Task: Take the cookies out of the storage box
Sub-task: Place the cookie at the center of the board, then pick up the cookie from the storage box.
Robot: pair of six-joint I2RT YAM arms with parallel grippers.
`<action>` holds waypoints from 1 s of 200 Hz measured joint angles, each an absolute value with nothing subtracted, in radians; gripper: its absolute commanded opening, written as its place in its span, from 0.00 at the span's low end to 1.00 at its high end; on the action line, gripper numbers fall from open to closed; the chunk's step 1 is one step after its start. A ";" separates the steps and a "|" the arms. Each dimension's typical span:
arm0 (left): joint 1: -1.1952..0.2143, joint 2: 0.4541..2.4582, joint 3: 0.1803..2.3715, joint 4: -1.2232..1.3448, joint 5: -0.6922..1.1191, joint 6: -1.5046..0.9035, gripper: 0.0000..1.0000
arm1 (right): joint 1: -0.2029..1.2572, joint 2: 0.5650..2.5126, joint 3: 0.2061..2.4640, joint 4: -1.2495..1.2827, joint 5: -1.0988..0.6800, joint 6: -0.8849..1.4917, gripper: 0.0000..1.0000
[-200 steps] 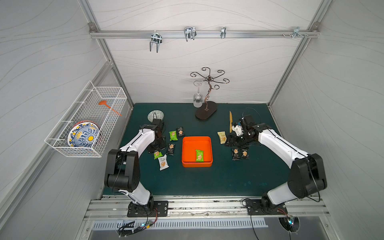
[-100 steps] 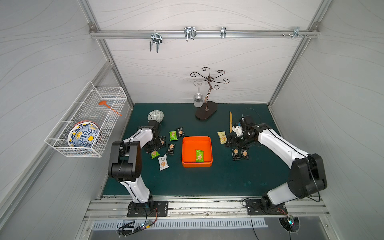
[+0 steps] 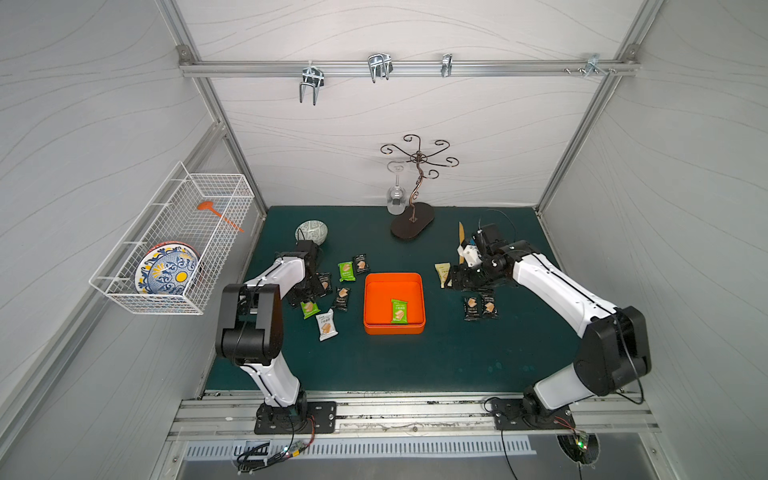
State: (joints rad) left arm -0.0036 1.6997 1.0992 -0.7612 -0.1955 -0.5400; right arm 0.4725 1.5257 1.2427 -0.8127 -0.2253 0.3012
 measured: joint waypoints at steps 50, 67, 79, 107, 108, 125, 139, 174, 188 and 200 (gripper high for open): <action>-0.028 1.499 1.119 -0.826 -0.102 -0.551 0.67 | 0.672 1.571 1.272 -0.782 -0.191 0.355 0.83; -0.073 1.459 1.119 -0.843 -0.052 -0.550 0.67 | 0.731 1.613 1.295 -0.770 -0.166 0.384 0.82; -0.110 1.448 1.119 -0.853 -0.008 -0.551 0.67 | 0.761 1.652 1.321 -0.762 -0.148 0.405 0.82; -0.162 1.396 1.082 -0.847 0.094 -0.559 0.67 | 0.817 1.735 1.379 -0.749 -0.091 0.459 0.82; -0.163 1.393 1.079 -0.847 0.097 -0.560 0.67 | 0.818 1.736 1.380 -0.749 -0.090 0.459 0.82; -0.165 1.349 1.053 -0.859 0.141 -0.561 0.67 | 0.843 1.774 1.412 -0.749 -0.062 0.487 0.81; -0.165 1.319 1.046 -0.867 0.166 -0.556 0.67 | 0.863 1.807 1.445 -0.752 -0.040 0.506 0.81; -0.164 1.262 1.018 -0.866 0.223 -0.544 0.67 | 0.920 1.887 1.510 -0.752 0.011 0.532 0.78; -0.164 1.250 1.000 -0.865 0.236 -0.539 0.67 | 0.933 1.916 1.526 -0.757 0.023 0.549 0.77; -0.164 1.242 0.985 -0.866 0.245 -0.535 0.67 | 0.943 1.944 1.541 -0.764 0.034 0.562 0.77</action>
